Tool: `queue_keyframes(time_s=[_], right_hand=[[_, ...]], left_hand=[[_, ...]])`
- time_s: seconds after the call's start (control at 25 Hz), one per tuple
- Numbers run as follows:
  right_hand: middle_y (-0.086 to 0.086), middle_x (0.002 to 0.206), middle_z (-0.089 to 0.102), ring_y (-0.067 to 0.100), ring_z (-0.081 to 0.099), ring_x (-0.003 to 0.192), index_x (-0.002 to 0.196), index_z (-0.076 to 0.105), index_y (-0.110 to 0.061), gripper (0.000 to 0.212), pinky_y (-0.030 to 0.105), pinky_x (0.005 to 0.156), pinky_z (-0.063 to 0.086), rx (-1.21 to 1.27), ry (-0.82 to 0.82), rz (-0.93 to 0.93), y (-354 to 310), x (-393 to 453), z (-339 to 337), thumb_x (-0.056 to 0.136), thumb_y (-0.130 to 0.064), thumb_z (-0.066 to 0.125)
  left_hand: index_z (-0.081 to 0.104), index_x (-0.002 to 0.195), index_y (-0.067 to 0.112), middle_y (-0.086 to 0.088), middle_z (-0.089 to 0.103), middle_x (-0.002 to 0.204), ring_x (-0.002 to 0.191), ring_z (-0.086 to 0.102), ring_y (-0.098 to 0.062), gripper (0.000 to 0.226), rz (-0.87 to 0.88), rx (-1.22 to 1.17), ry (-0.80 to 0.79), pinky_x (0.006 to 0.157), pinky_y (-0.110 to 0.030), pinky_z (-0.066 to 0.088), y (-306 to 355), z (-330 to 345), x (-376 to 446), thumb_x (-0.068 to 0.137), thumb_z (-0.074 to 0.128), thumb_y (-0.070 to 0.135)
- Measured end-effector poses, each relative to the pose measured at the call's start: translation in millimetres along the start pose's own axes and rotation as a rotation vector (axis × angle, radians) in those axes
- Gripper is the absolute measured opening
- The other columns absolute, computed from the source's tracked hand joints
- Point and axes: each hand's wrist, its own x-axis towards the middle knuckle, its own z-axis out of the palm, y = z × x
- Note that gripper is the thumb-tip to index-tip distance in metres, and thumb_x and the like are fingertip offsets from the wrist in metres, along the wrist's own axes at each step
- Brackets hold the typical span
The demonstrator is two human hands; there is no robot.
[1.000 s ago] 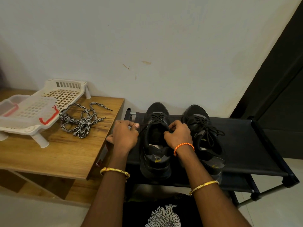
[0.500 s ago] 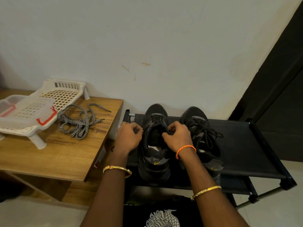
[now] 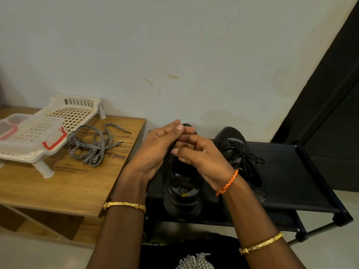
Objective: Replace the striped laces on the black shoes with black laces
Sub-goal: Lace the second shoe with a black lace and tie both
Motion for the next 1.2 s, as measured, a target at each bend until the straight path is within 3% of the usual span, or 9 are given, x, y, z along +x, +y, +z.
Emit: queue_keyframes(time_s=[0.24,0.4,0.64,0.76,0.84,0.88,0.96,1.04,1.2], right_hand=[[0.002,0.071,0.065,0.007,0.060,0.062,0.093,0.070,-0.005,0.014,0.017,0.066,0.051,-0.055,0.211,0.041,-11.2,-4.1,-34.9,0.091,-0.002,0.056],[0.002,0.068,0.063,0.005,0.057,0.059,0.089,0.070,-0.005,0.008,0.014,0.054,0.049,-0.213,0.402,0.086,4.3,0.3,-61.1,0.087,-0.004,0.062],[0.002,0.072,0.066,0.011,0.059,0.065,0.085,0.071,-0.011,0.006,0.026,0.065,0.053,-0.342,0.739,0.052,24.0,5.1,-91.1,0.087,-0.010,0.066],[0.005,0.080,0.068,0.008,0.066,0.071,0.092,0.068,-0.009,0.020,0.017,0.064,0.055,-0.214,0.631,0.013,22.2,10.4,-84.8,0.093,0.003,0.051],[0.004,0.078,0.071,0.008,0.069,0.066,0.090,0.066,-0.010,0.021,0.015,0.059,0.055,-0.099,0.490,-0.035,17.6,11.3,-75.1,0.090,0.006,0.054],[0.002,0.073,0.072,0.007,0.069,0.063,0.090,0.066,-0.010,0.018,0.016,0.057,0.054,-0.086,0.429,-0.063,15.9,12.0,-70.1,0.087,0.006,0.058],[-0.002,0.068,0.073,0.007,0.068,0.060,0.090,0.069,-0.009,0.014,0.016,0.057,0.053,-0.171,0.361,-0.130,12.4,14.0,-60.1,0.080,0.000,0.070],[-0.002,0.066,0.073,0.008,0.069,0.065,0.086,0.069,-0.012,0.017,0.014,0.062,0.052,-0.203,0.349,-0.185,10.7,16.5,-50.3,0.073,-0.006,0.078],[-0.001,0.064,0.072,0.012,0.070,0.068,0.084,0.063,-0.013,0.021,0.017,0.067,0.055,-0.185,0.377,-0.184,16.5,20.9,-43.9,0.072,-0.009,0.079]], left_hand=[[0.068,0.084,0.023,0.006,0.065,0.115,0.109,0.055,-0.008,0.023,-0.132,-0.213,0.620,0.100,-0.035,0.031,-9.8,-17.2,6.1,0.097,0.049,0.025],[0.068,0.089,0.020,0.010,0.072,0.079,0.066,0.064,0.001,0.019,-0.169,-0.260,0.790,0.059,-0.018,0.049,-20.0,-25.9,5.9,0.096,0.051,0.021],[0.068,0.085,0.019,-0.002,0.064,0.111,0.104,0.059,-0.013,0.016,-0.167,-0.195,0.921,0.079,-0.025,0.043,-33.8,-31.9,14.2,0.095,0.055,0.022],[0.066,0.089,0.011,-0.004,0.063,0.090,0.087,0.061,-0.017,0.019,-0.141,-0.109,0.973,0.078,-0.034,0.046,-36.9,-34.3,15.7,0.093,0.058,0.028],[0.058,0.111,0.005,-0.012,0.059,0.103,0.106,0.057,-0.030,0.038,-0.278,0.277,1.016,0.091,-0.047,0.043,-36.6,-32.4,16.2,0.088,0.062,0.036],[0.048,0.126,0.006,-0.016,0.052,0.124,0.124,0.045,-0.034,0.056,-0.352,0.617,0.997,0.101,-0.052,0.034,-35.4,-28.4,14.8,0.085,0.064,0.040],[0.041,0.137,0.016,-0.010,0.038,0.144,0.137,0.029,-0.029,0.062,-0.100,0.977,0.789,0.111,-0.055,0.022,-32.4,-13.9,12.3,0.085,0.063,0.042],[0.057,0.125,0.025,0.005,0.055,0.129,0.129,0.042,-0.012,0.034,0.259,0.784,0.432,0.107,-0.045,0.034,-27.4,4.1,11.2,0.093,0.056,0.037],[0.073,0.101,0.017,0.007,0.072,0.093,0.094,0.065,-0.004,0.017,0.270,0.585,0.184,0.089,-0.035,0.052,-32.0,11.0,9.9,0.093,0.060,0.022]])
